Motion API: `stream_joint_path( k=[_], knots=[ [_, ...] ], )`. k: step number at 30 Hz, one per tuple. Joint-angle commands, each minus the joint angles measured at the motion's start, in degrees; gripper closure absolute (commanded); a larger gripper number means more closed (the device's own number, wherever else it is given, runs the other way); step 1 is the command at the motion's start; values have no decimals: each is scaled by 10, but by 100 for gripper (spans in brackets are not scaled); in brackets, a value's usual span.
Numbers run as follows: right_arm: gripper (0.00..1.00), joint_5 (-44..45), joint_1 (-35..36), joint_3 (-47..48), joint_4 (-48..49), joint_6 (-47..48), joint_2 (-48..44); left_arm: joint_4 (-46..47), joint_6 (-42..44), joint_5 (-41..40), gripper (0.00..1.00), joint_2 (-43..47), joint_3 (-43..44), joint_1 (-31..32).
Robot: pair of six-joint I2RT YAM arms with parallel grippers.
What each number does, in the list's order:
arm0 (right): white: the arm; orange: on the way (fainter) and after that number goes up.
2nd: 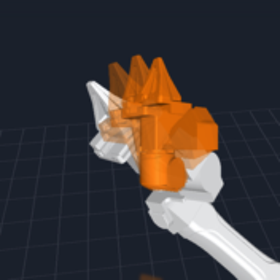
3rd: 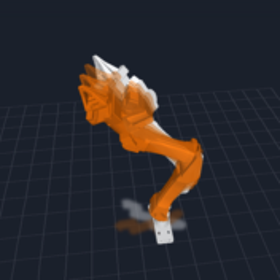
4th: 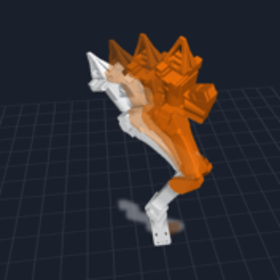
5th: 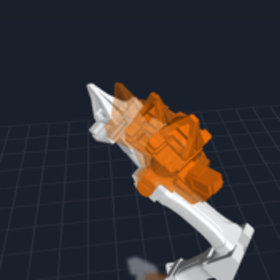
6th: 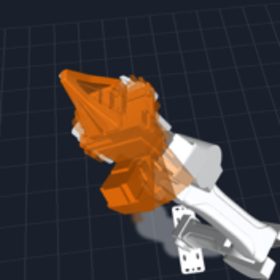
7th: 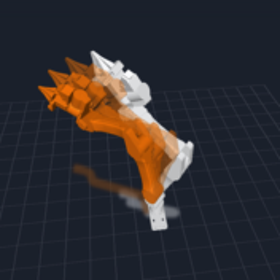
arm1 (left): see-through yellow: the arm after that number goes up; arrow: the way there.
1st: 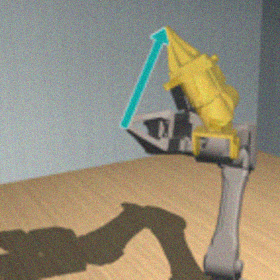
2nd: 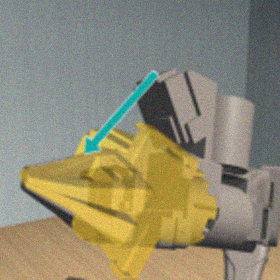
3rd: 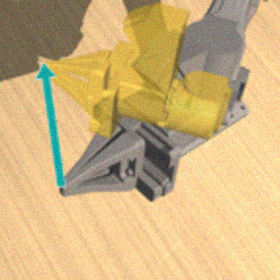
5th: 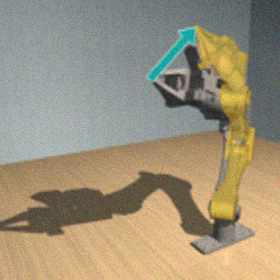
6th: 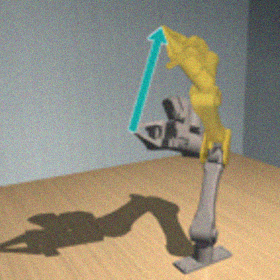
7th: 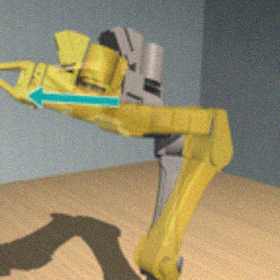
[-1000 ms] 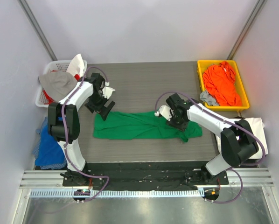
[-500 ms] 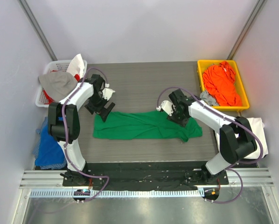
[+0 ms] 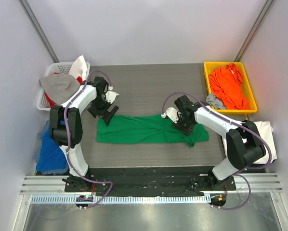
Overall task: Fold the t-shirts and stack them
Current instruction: Fold the tshirt
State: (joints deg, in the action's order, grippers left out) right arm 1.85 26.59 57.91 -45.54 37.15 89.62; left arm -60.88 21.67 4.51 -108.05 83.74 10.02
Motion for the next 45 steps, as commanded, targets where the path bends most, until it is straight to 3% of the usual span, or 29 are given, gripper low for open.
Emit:
stream_joint_path(
  k=[1, 8, 21, 24, 37, 45],
  knots=[
    [57, -38, 15, -2, -23, -7, -46, 4, 6, 1, 0, -4, 10, 2],
    [54, -74, 43, -5, -34, -10, -48, 2, 7, -5, 0, -10, 19, 2],
    [53, -63, 51, -53, 16, -15, 1, 3, 13, -12, 0, -5, 12, 1],
    [39, -55, 51, -57, 19, -15, -4, 2, 12, -11, 0, -3, 11, 1],
    [28, -30, 52, -3, -31, -51, -103, 10, 3, 39, 0, 46, -17, 2],
    [21, 10, 52, -1, -14, -87, -130, 24, 20, 64, 0, 75, -26, 1]
  ],
)
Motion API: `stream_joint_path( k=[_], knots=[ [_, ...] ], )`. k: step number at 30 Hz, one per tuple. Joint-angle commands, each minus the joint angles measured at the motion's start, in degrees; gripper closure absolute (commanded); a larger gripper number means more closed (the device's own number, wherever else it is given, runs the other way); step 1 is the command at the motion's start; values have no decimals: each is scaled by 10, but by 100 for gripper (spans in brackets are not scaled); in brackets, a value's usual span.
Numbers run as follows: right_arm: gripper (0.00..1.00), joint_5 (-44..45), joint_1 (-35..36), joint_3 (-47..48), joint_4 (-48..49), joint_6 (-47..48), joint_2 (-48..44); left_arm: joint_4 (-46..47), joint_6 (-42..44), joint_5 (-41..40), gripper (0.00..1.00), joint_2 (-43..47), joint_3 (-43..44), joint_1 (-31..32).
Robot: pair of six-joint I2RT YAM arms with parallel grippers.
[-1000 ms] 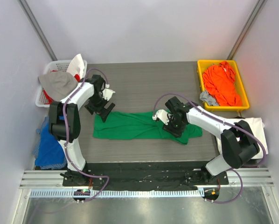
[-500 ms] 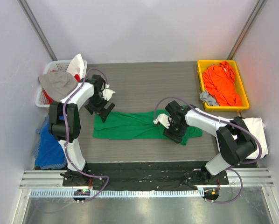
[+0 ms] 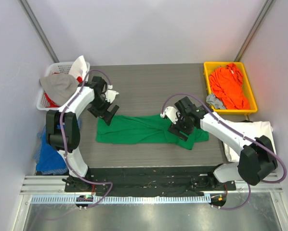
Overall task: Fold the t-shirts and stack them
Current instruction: Fold the tshirt
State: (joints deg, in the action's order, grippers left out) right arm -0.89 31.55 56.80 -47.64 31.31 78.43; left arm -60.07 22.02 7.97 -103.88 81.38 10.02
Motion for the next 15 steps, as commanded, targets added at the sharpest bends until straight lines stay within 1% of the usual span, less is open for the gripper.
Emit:
stream_joint_path(
  k=[1, 3, 4, 5, 6, 8, 15],
  knots=[
    [21, 44, 4, 7, 19, -31, -19, 19, 17, 33, 0, 34, -3, 1],
    [19, 70, 3, -5, 38, -38, -17, 26, 17, 45, 0, 30, -4, 2],
    [16, 83, 4, -10, 43, -40, -14, 28, 18, 49, 0, 27, -4, 3],
    [12, 92, 4, -17, 48, -43, -11, 29, 18, 50, 0, 23, -4, 2],
    [10, 99, 4, -19, 57, -44, -5, 31, 17, 49, 0, 16, -3, 3],
    [1, 120, 3, -26, 68, -47, -1, 36, 17, 46, 0, 8, -3, 3],
    [0, 183, 4, -41, 130, -22, 35, 57, 17, 34, 0, 10, -22, 9]
  ],
)
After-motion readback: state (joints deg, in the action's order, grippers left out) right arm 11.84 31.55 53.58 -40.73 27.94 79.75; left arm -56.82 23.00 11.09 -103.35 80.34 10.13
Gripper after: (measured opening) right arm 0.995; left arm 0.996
